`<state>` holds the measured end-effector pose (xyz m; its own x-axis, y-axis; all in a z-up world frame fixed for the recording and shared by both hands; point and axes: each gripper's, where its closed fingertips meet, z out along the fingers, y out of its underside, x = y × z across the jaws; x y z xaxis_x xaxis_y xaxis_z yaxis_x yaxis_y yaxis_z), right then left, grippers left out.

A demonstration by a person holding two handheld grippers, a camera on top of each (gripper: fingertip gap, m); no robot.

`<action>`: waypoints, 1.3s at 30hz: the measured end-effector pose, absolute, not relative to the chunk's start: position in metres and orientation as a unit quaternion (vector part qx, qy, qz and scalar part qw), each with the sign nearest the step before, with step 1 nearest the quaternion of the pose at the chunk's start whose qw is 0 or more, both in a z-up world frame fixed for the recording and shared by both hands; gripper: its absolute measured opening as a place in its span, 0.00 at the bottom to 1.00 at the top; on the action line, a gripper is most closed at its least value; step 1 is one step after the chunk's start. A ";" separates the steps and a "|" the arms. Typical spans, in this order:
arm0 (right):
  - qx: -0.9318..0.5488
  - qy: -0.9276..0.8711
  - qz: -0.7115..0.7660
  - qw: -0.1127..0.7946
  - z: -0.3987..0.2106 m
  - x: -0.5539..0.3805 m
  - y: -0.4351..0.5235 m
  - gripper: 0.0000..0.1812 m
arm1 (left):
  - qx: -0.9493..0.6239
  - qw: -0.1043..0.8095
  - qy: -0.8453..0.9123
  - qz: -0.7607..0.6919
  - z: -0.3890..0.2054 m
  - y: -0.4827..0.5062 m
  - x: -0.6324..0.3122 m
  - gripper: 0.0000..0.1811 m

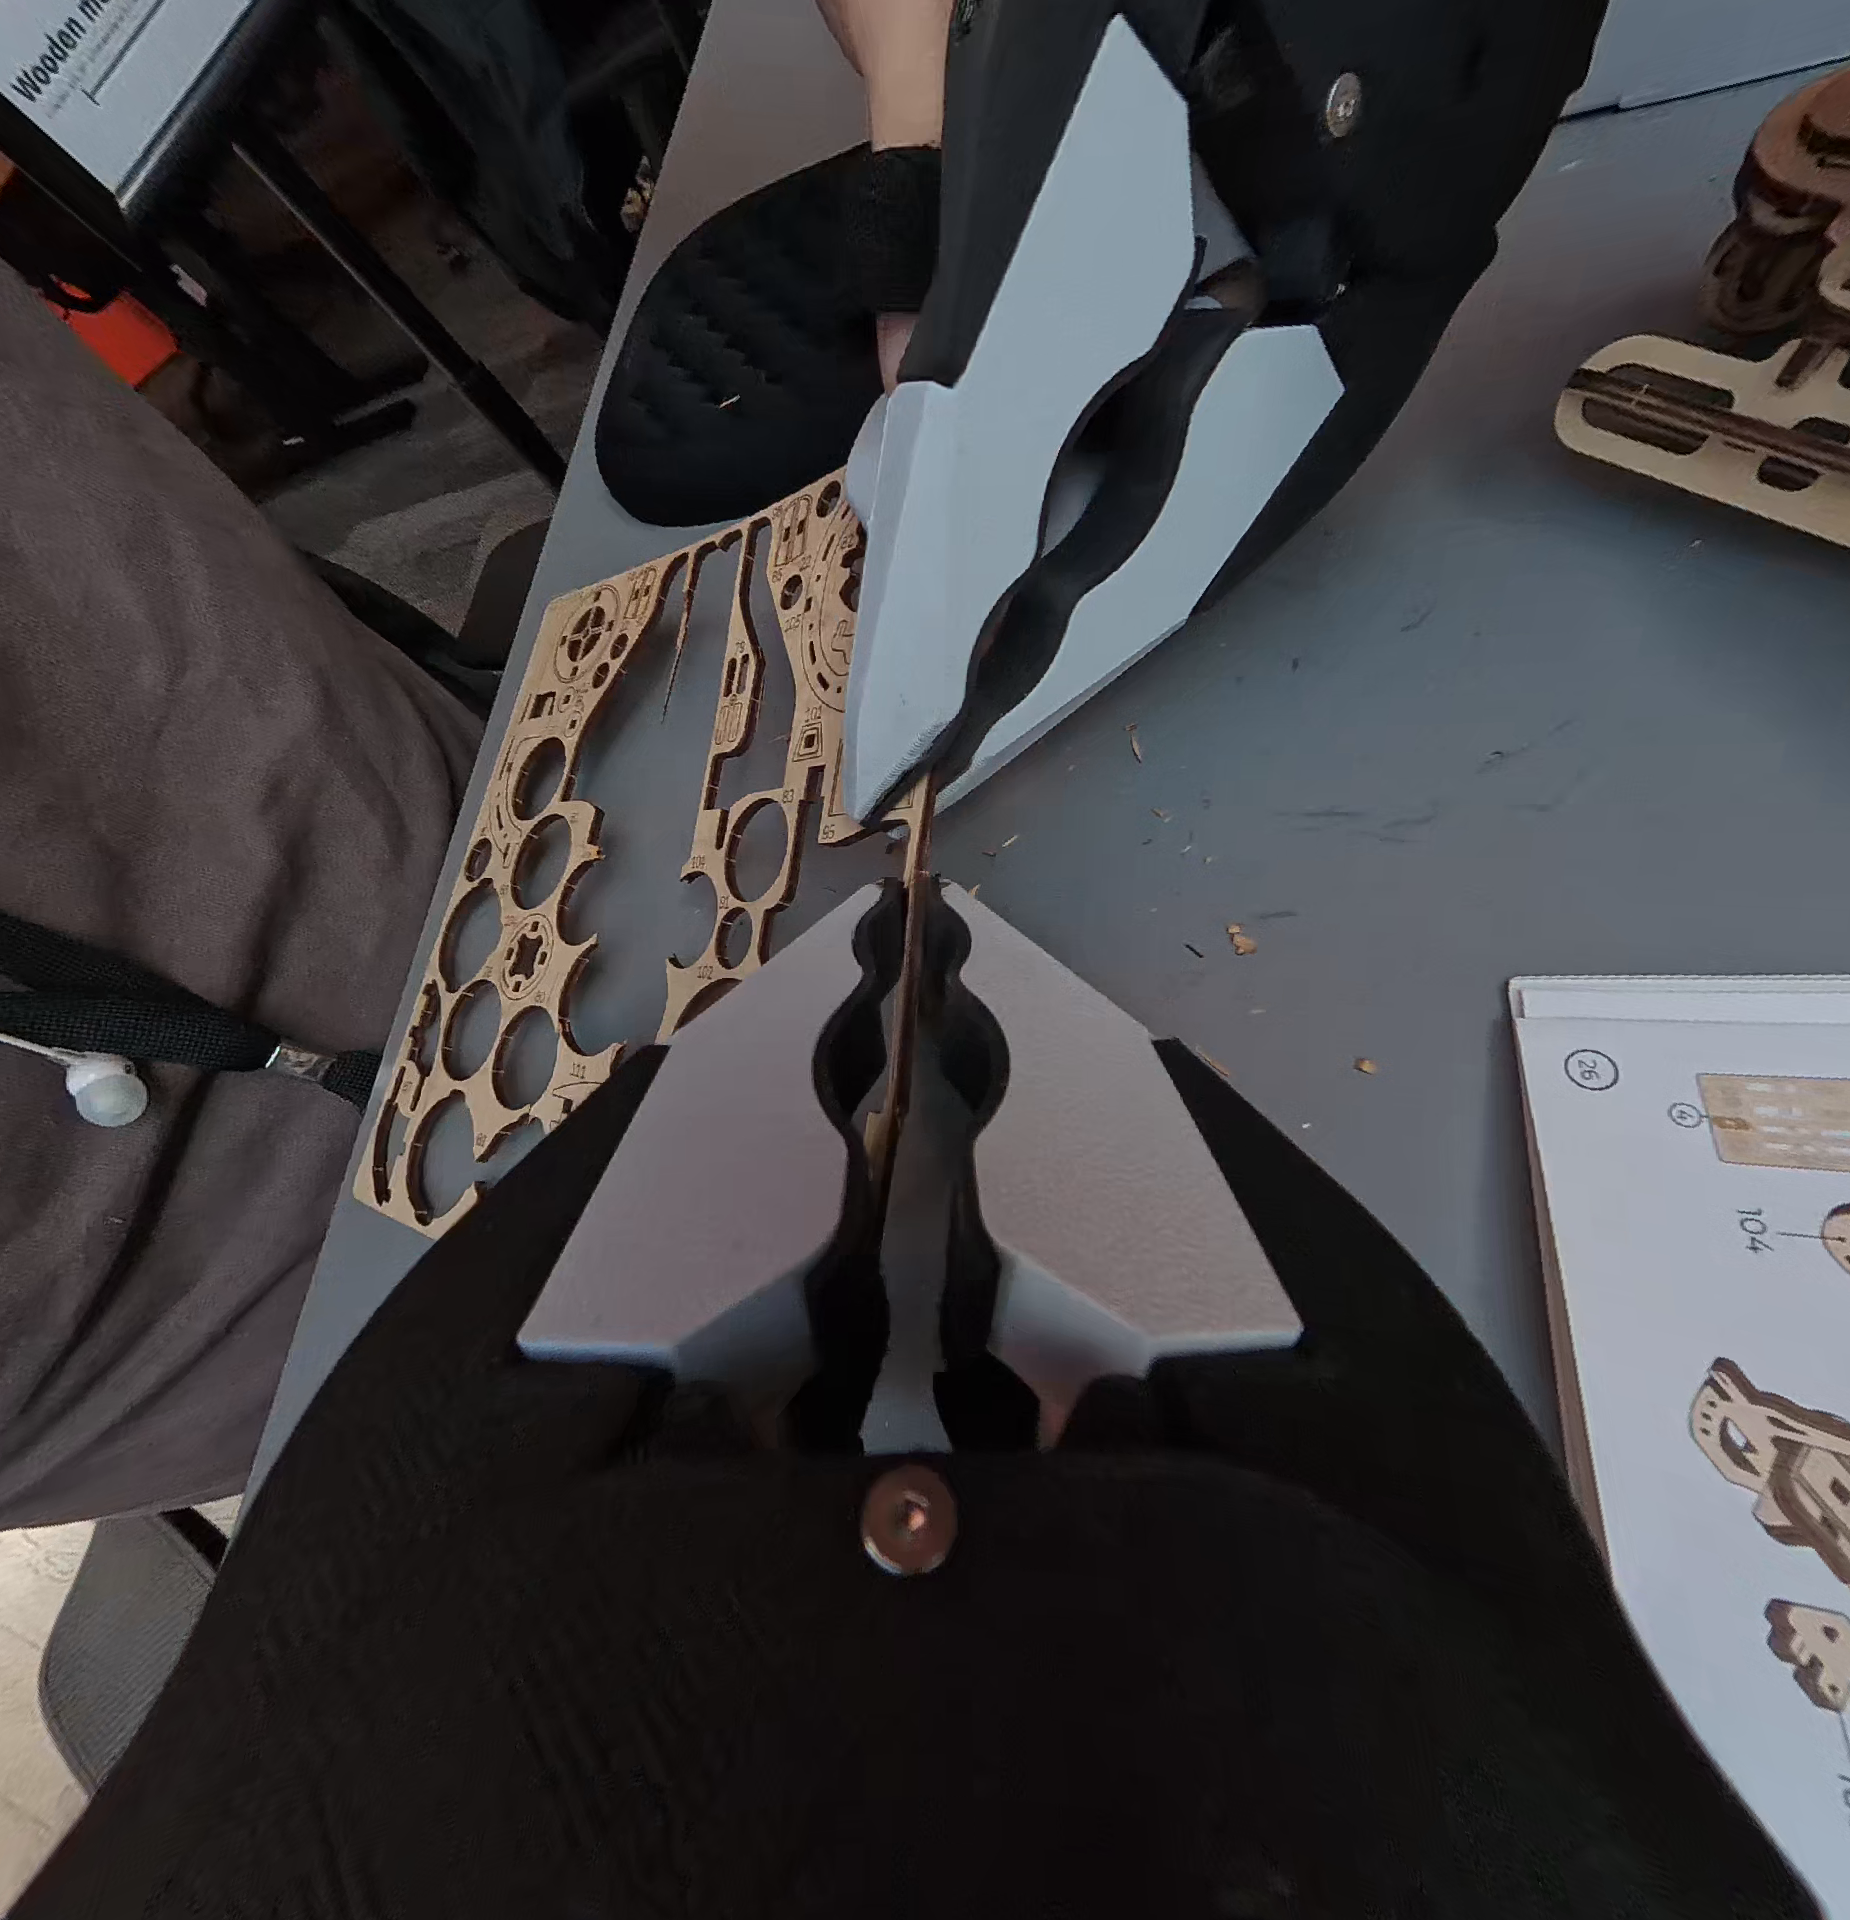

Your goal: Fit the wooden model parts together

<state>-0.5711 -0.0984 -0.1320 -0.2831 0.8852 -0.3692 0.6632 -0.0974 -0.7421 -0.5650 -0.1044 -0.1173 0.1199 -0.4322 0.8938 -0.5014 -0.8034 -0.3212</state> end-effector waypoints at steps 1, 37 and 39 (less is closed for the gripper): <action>-0.589 -0.656 0.457 0.116 -0.132 -0.571 -0.099 0.01 | 0.748 0.027 -0.315 0.583 -0.118 -0.105 -0.565 0.00; -0.684 -0.594 0.412 0.103 -0.147 -0.578 -0.091 0.12 | 0.785 -0.006 -0.314 0.534 -0.124 -0.093 -0.571 0.01; -0.687 -0.601 0.394 0.108 -0.148 -0.578 -0.092 0.07 | 0.785 -0.007 -0.310 0.537 -0.123 -0.093 -0.571 0.01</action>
